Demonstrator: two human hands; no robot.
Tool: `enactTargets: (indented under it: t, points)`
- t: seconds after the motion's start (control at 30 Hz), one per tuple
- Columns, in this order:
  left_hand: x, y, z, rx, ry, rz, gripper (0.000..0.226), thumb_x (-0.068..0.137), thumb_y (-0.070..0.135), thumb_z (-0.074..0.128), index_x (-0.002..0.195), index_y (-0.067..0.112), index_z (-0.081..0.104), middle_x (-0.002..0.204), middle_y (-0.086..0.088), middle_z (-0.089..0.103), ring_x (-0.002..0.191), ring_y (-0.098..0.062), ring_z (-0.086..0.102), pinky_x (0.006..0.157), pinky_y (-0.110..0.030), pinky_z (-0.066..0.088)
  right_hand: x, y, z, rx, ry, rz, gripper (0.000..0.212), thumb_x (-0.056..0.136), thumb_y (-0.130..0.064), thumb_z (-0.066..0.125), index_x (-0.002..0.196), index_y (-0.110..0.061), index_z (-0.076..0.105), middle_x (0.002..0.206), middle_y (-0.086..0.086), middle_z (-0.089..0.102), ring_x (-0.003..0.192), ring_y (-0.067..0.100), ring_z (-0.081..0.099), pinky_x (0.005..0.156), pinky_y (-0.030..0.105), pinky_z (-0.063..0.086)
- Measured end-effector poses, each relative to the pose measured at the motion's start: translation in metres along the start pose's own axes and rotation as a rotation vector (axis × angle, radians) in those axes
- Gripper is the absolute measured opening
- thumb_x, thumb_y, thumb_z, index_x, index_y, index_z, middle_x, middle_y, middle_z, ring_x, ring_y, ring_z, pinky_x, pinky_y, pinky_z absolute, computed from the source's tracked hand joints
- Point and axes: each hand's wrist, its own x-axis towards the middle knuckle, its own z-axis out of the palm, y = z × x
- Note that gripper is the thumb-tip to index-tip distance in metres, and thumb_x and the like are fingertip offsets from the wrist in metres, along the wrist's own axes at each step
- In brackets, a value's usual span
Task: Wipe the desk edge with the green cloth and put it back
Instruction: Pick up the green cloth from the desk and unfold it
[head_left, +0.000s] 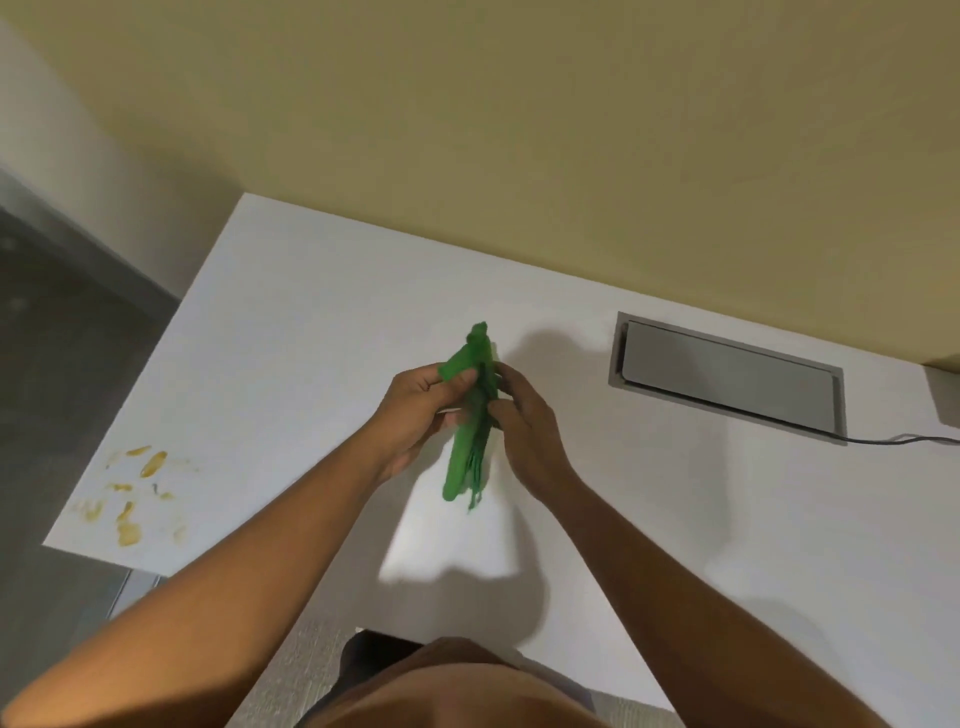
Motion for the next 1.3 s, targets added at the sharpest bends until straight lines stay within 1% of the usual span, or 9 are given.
enactTargets:
  t: [0.1,0.23,0.33,0.4,0.53,0.77,0.93,1.07,1.3]
  points:
    - [-0.030,0.003,-0.014,0.145,-0.030,0.051,0.023,0.102,0.027,0.068,0.111,0.010,0.080,0.107,-0.011,0.082,0.102,-0.023,0.079,0.085,-0.029,0.062,-0.015,-0.011,0.023,0.077,0.006,0.035,0.044,0.088,-0.033,0.049,0.127,-0.024,0.066,0.115,0.004,0.074,0.109,0.028,0.072,0.091,0.048,0.064]
    - [-0.062,0.010,-0.035,0.275,-0.009,0.108,0.026,0.109,0.023,0.059,0.110,0.003,0.076,0.101,-0.010,0.080,0.099,-0.024,0.077,0.093,-0.041,0.063,-0.028,-0.028,0.048,0.077,0.046,0.020,0.035,0.092,-0.056,0.058,0.114,-0.031,0.072,0.103,-0.007,0.079,0.098,0.011,0.076,0.089,0.041,0.063]
    - [-0.083,0.019,-0.053,0.330,0.044,0.166,0.022,0.109,0.021,0.059,0.110,0.007,0.075,0.096,-0.008,0.079,0.096,-0.024,0.076,0.091,-0.044,0.063,-0.031,-0.033,0.062,0.060,0.050,-0.027,0.027,0.101,-0.041,0.063,0.107,-0.018,0.075,0.103,0.015,0.079,0.103,0.040,0.074,0.092,0.063,0.061]
    - [-0.095,0.023,-0.069,0.339,0.106,0.202,0.017,0.108,0.020,0.060,0.111,0.012,0.075,0.091,-0.002,0.080,0.089,-0.017,0.076,0.080,-0.034,0.063,-0.031,-0.034,0.068,0.085,0.042,-0.059,0.024,0.103,-0.027,0.065,0.105,-0.006,0.074,0.106,0.031,0.075,0.104,0.054,0.070,0.090,0.073,0.056]
    - [-0.114,0.040,-0.114,0.407,0.191,0.257,0.012,0.107,0.016,0.062,0.113,0.013,0.073,0.091,-0.002,0.079,0.078,-0.012,0.074,0.067,-0.026,0.058,-0.027,-0.045,0.071,0.013,0.080,-0.089,0.016,0.103,-0.018,0.068,0.107,-0.006,0.078,0.106,0.022,0.080,0.104,0.046,0.075,0.095,0.066,0.058]
    - [-0.124,0.081,-0.180,0.699,0.244,0.318,0.016,0.104,0.013,0.068,0.118,0.011,0.074,0.101,-0.019,0.078,0.087,-0.025,0.071,0.076,-0.036,0.059,-0.012,-0.069,0.090,-0.103,-0.015,-0.156,0.018,0.103,-0.018,0.068,0.116,-0.009,0.077,0.111,0.011,0.081,0.105,0.031,0.079,0.099,0.058,0.061]
    - [-0.122,0.107,-0.213,0.904,0.322,0.328,0.016,0.099,0.011,0.074,0.115,0.011,0.079,0.091,-0.006,0.076,0.078,-0.016,0.066,0.078,-0.034,0.053,0.008,-0.079,0.120,-0.149,-0.069,-0.223,0.011,0.102,-0.018,0.068,0.101,-0.022,0.077,0.102,0.011,0.081,0.100,0.031,0.078,0.095,0.057,0.062]
    - [-0.123,0.130,-0.235,1.040,0.477,0.353,0.021,0.094,0.014,0.080,0.115,0.013,0.082,0.093,-0.005,0.076,0.069,-0.017,0.059,0.070,-0.025,0.040,0.036,-0.091,0.146,-0.191,-0.131,-0.287,0.015,0.095,-0.023,0.069,0.102,-0.014,0.079,0.095,0.009,0.079,0.095,0.034,0.075,0.090,0.055,0.061]
    - [-0.142,0.136,-0.270,1.022,0.754,0.498,0.025,0.090,0.008,0.081,0.114,0.012,0.083,0.109,-0.011,0.076,0.098,-0.023,0.070,0.092,-0.033,0.056,0.087,-0.116,0.193,-0.237,-0.220,-0.452,0.026,0.089,-0.007,0.071,0.097,-0.030,0.080,0.088,-0.014,0.079,0.085,0.006,0.071,0.080,0.024,0.056]
